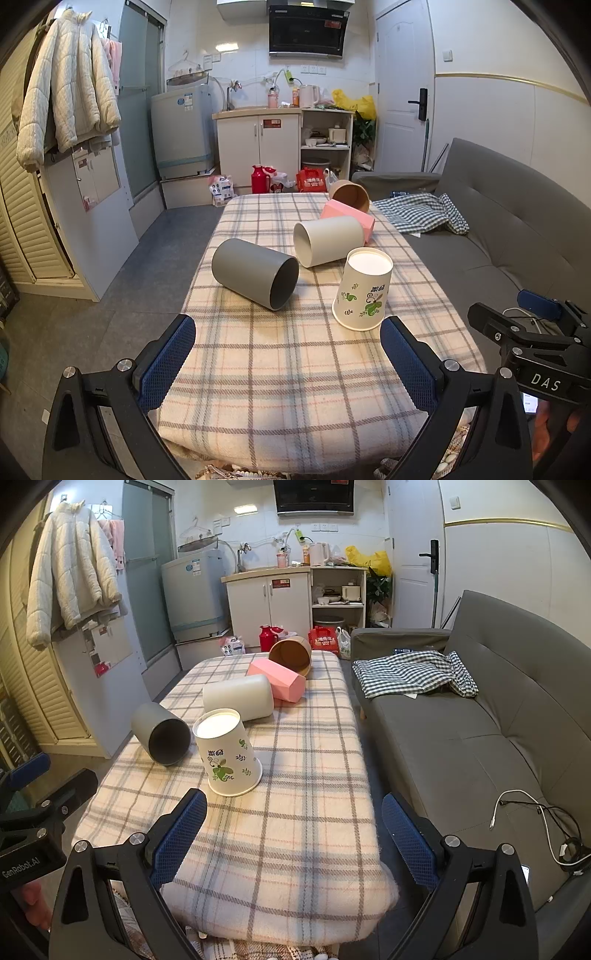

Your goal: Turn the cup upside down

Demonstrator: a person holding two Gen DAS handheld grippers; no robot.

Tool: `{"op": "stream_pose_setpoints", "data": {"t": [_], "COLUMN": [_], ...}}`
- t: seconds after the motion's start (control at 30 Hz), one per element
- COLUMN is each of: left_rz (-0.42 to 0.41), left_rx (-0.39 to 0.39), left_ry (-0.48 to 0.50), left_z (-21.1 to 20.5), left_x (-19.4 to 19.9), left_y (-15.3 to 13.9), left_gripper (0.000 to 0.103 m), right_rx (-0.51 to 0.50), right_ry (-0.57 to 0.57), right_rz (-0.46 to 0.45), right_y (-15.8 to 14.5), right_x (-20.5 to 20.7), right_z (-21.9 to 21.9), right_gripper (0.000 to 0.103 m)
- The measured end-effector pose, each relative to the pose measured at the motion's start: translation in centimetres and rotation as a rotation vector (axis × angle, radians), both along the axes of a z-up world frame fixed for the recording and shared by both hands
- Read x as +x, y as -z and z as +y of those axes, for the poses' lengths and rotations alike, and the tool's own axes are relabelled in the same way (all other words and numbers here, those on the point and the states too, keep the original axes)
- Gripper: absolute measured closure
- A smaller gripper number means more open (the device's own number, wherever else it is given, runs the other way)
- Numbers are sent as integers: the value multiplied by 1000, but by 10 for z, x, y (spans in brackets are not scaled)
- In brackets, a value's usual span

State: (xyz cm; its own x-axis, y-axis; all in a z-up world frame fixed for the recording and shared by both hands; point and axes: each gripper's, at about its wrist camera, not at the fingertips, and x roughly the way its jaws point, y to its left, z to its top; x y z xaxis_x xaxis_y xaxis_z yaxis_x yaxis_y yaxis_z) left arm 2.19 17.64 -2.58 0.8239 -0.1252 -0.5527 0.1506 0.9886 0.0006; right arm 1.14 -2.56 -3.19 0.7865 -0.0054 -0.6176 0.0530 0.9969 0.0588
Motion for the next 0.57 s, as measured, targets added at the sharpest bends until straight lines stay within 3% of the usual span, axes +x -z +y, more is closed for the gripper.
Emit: {"op": "stream_pose_setpoints", "data": {"t": [0.57], "left_rz": [4], "left_rx": [-1], "left_ry": [11], "left_z": [-3], "left_x": [-3], "left_y": [5], "left_gripper": [0], "right_rx": [-1], "right_ry": [0], "right_rz": [3], "right_y": [1], "right_x": [1], "right_z": [1], "right_gripper": [7]}}
